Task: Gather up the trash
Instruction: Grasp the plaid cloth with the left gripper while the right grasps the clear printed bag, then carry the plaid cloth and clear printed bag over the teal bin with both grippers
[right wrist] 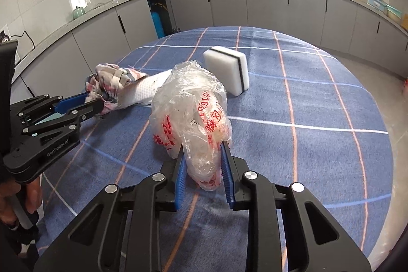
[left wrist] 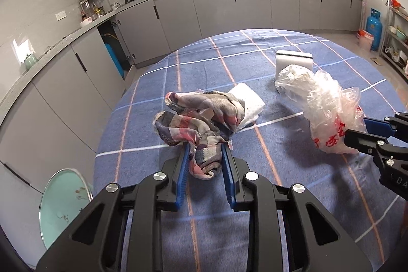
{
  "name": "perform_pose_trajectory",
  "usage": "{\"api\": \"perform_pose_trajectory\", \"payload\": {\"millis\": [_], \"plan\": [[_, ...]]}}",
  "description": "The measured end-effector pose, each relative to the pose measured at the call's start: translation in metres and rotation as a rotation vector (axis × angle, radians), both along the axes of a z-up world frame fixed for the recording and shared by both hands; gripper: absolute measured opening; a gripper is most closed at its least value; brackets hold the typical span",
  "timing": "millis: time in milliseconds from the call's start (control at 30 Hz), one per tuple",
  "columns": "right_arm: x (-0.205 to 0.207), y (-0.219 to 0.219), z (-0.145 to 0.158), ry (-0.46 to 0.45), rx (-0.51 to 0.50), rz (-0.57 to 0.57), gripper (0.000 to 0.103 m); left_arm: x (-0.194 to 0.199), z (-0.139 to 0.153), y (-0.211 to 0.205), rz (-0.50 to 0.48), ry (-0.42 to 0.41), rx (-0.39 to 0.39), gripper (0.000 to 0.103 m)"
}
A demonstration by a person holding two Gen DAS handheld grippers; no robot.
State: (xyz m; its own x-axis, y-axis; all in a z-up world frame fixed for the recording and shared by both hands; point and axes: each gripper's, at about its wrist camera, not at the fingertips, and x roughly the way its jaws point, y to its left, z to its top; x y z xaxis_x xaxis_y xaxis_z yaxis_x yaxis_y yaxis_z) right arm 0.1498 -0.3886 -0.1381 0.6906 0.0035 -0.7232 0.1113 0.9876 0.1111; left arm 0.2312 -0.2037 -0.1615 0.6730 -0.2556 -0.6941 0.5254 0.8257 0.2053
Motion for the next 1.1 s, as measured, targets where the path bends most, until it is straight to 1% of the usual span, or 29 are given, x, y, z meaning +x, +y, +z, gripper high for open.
{"api": "perform_pose_trajectory", "payload": {"millis": [267, 667, 1100], "plan": [[-0.008, 0.012, 0.0, -0.005, -0.018, 0.011, 0.026, -0.011, 0.003, 0.013, 0.022, -0.006, -0.016, 0.025], [-0.014, 0.027, 0.005, -0.023, -0.04, 0.032, 0.025, -0.024, 0.02, 0.032, 0.045, -0.056, -0.037, 0.025], [-0.016, 0.042, 0.012, -0.042, -0.053, 0.051, 0.025, -0.031, 0.029, 0.057, 0.07, -0.08, -0.054, 0.025]]}}
